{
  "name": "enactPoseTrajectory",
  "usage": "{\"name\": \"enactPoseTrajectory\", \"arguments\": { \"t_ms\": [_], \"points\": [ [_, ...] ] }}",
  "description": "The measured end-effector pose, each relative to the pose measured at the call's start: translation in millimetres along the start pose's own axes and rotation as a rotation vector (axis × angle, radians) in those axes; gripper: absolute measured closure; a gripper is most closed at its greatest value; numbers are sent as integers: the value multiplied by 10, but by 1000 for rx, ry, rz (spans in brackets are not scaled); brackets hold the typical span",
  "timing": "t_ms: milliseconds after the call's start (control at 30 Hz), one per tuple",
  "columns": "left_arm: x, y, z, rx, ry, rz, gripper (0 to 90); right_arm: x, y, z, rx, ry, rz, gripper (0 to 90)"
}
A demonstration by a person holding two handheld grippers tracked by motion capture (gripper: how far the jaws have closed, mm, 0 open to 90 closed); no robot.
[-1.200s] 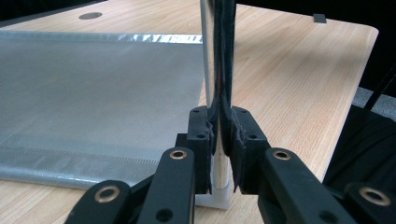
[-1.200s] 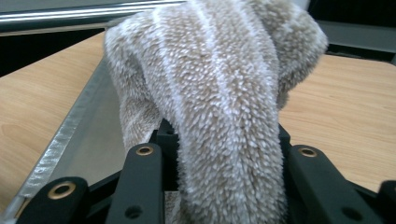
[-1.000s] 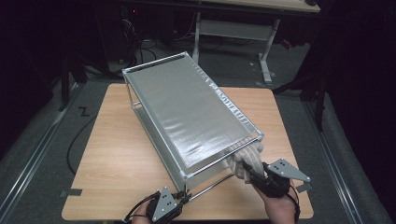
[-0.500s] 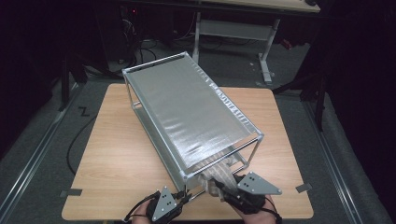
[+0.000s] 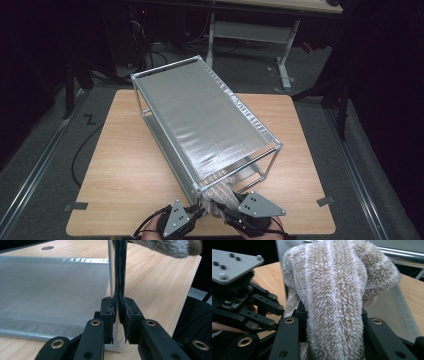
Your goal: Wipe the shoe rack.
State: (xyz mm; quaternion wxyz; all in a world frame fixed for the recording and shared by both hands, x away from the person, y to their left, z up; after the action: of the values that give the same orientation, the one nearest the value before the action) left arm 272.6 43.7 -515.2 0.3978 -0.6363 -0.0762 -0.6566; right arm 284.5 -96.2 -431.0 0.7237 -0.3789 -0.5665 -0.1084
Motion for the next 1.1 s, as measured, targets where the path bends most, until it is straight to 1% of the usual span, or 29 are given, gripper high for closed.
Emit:
{"name": "enactPoseTrajectory", "arguments": {
  "t_ms": [67, 100, 133, 167, 200, 233, 267, 300, 333, 367, 400, 433, 567, 600, 633, 667, 700, 733, 800, 900, 933, 1100],
  "points": [
    [0, 0, 0, -1, 0, 0, 795, -2, -2, -18, -4, 6, 0, 620],
    [0, 0, 1, -1, 0, 0, 794, -10, -10, -89, -19, 18, -2, 619],
    [0, 0, 1, -1, 0, 0, 794, -14, -17, -130, -26, 27, -2, 619],
    [0, -1, 1, -2, 1, 0, 794, -14, -17, -130, -26, 27, -2, 619],
    [-1, -1, 2, -3, 1, 0, 795, -13, -41, -231, -49, 45, -8, 619],
    [-1, -1, 3, -3, 1, 0, 795, -12, -56, -290, -60, 52, -12, 618],
    [-1, -1, 3, -3, 1, 0, 795, -12, -56, -290, -60, 52, -12, 618],
    [-1, -1, 3, -3, 1, 0, 795, -12, -72, -351, -74, 64, -15, 618],
    [-2, -2, 4, -4, 2, 1, 795, -17, -105, -477, -102, 91, -23, 616],
    [-2, -2, 4, -4, 2, 1, 795, -17, -105, -477, -102, 91, -23, 616],
    [-2, -1, 3, -4, 2, 1, 795, -19, -118, -542, -112, 110, -32, 616],
    [-2, -1, 3, -3, 3, 2, 794, -27, -145, -666, -140, 137, -41, 616],
    [-2, -1, 3, -3, 4, 2, 794, -42, -227, -919, -206, 180, -57, 616],
    [-2, -1, 3, -3, 4, 2, 794, -42, -227, -919, -206, 180, -57, 616],
    [-2, -1, 3, -3, 5, 2, 794, -52, -287, -1056, -240, 203, -70, 617],
    [-2, -1, 3, -3, 5, 2, 794, -57, -322, -1131, -263, 216, -76, 617],
    [-2, -1, 3, -3, 5, 2, 794, -57, -322, -1131, -263, 216, -76, 617],
    [-2, -1, 3, -4, 4, 2, 794, -77, -390, -1272, -291, 248, -91, 618],
    [-1, 2, -1, -5, 5, 1, 794, -102, -443, -1377, -306, 276, -101, 618],
    [3, 8, -6, -7, 8, 0, 794, -115, -464, -1417, -315, 279, -104, 617],
    [3, 8, -8, -7, 8, 1, 794, -115, -459, -1411, -318, 270, -102, 617],
    [2, 7, -6, -8, 9, 2, 794, -104, -442, -1369, -309, 267, -100, 619]
  ]
}}
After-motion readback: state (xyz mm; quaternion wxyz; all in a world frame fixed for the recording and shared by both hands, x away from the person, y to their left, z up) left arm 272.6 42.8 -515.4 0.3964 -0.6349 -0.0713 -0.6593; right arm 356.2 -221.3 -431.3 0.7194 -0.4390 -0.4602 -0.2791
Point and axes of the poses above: each handheld gripper's, and its own axes: y roughly forward along the jaws, x roughly out of its top, z roughly to its left, the point moved 7 cm from there along y, roughly forward along the jaws, and after that the axes turned 9 degrees about y, right-handed, at the moved point
